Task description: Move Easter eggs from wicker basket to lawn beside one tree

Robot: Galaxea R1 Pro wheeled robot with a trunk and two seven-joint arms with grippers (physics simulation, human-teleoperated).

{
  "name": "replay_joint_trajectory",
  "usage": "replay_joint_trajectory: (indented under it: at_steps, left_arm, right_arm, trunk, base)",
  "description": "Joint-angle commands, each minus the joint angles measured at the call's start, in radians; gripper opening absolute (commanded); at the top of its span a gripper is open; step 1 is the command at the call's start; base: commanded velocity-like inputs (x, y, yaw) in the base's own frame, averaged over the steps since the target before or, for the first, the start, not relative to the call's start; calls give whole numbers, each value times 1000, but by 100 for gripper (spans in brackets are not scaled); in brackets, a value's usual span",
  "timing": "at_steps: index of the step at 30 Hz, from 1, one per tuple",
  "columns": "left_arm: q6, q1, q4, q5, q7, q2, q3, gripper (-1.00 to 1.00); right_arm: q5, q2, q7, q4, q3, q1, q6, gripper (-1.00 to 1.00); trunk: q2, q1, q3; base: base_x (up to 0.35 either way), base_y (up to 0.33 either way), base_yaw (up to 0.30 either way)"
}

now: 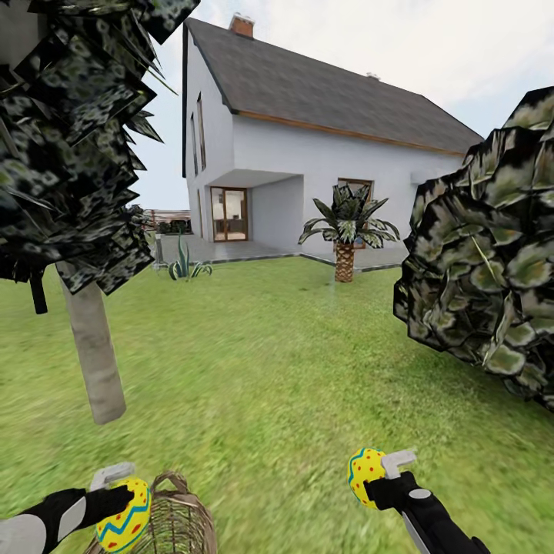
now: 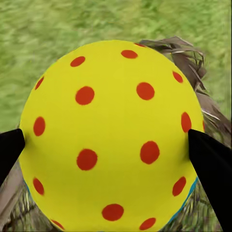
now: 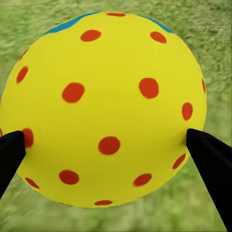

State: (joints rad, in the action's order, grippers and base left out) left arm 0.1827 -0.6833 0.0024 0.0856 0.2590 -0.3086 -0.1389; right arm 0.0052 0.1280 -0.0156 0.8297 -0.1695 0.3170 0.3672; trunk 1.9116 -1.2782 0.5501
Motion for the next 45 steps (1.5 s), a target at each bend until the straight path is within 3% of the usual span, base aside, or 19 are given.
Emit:
replay_joint_trajectory:
  at_steps: [1,2,4,6,7,8,10,14,16,18,20,22,23,24,25,27,29,34,45]
  left_arm:
    - [95,-1,-5,9,6,12,-4,-100]
    - [155,-1,-16,10,8,20,-4,-100]
    - [206,-1,-97,15,9,25,-8,-100]
    - [395,-1,-207,13,8,48,-7,-100]
    - [536,-1,-301,12,7,59,-6,-100]
    - [608,-1,-398,12,8,62,-7,-100]
    - [655,-1,-492,19,9,70,-13,-100]
    - [645,0,-637,52,32,68,-39,-100]
    - [609,31,-647,67,99,24,-46,-100]
    - [594,45,-641,66,128,7,-45,-100]
    - [589,50,-609,63,125,23,-42,-100]
    - [585,51,-598,62,38,43,-41,-100]
    - [552,51,-597,65,-32,55,-42,-100]
    - [475,51,-596,67,-80,66,-42,-100]
    - [413,51,-587,68,-101,74,-42,-100]
    - [387,51,-561,69,-111,82,-42,-100]
    - [476,51,-550,68,-110,82,-42,-100]
    - [380,51,-418,61,-113,82,-38,-100]
    - [376,51,-400,62,-113,91,-33,-100]
  right_arm:
    - [1,-7,-1,1,-2,1,6,-100]
    - [1,-16,-1,1,-3,1,6,-100]
    - [1,-21,-1,1,-4,1,6,-100]
    - [1,-22,-2,1,-4,1,8,-100]
    - [1,-22,-3,2,-4,1,8,-100]
    - [1,-23,-2,1,-4,1,9,-100]
    - [1,-29,-2,-1,-4,1,8,-100]
    - [1,-43,-1,-7,-3,1,7,-100]
    - [2,-43,-1,-13,-3,1,7,-100]
    - [2,-44,-1,-29,-3,1,6,-100]
    - [1,-44,-1,-34,-2,1,7,-100]
    - [1,-43,0,-35,1,1,10,-100]
    - [1,-42,0,-35,2,1,11,-100]
    - [1,-42,0,-35,2,1,11,-100]
    - [1,-42,0,-35,2,1,12,-100]
    - [2,-42,0,-35,1,1,12,-100]
    - [2,-42,0,-35,1,1,12,-100]
    - [2,-41,0,-29,2,1,12,-100]
    - [1,-41,0,-26,7,1,13,-100]
  trunk:
    - [-7,4,-2]
    - [-14,8,-5]
    - [-28,16,-11]
    - [-42,23,-18]
    - [-49,27,-21]
    - [-56,31,-24]
    - [-70,39,-30]
    - [-98,54,-43]
    - [-112,62,-49]
    - [-126,69,-55]
    - [-140,77,-62]
    - [-154,85,-68]
    - [-161,88,-71]
    - [-168,92,-74]
    - [-175,96,-77]
    - [-189,104,-84]
    - [-203,111,-90]
    - [-238,131,-105]
    - [-315,173,-140]
  base:
    - [0,0,0]
    - [0,0,0]
    - [0,0,0]
    - [0,0,0]
    - [0,0,0]
    - [0,0,0]
    - [0,0,0]
    - [0,0,0]
    - [0,0,0]
    - [0,0,0]
    - [0,0,0]
    - [0,0,0]
    - [0,0,0]
    - [0,0,0]
    - [0,0,0]
    - [0,0,0]
    - [0,0,0]
    - [0,0,0]
    - [0,0,0]
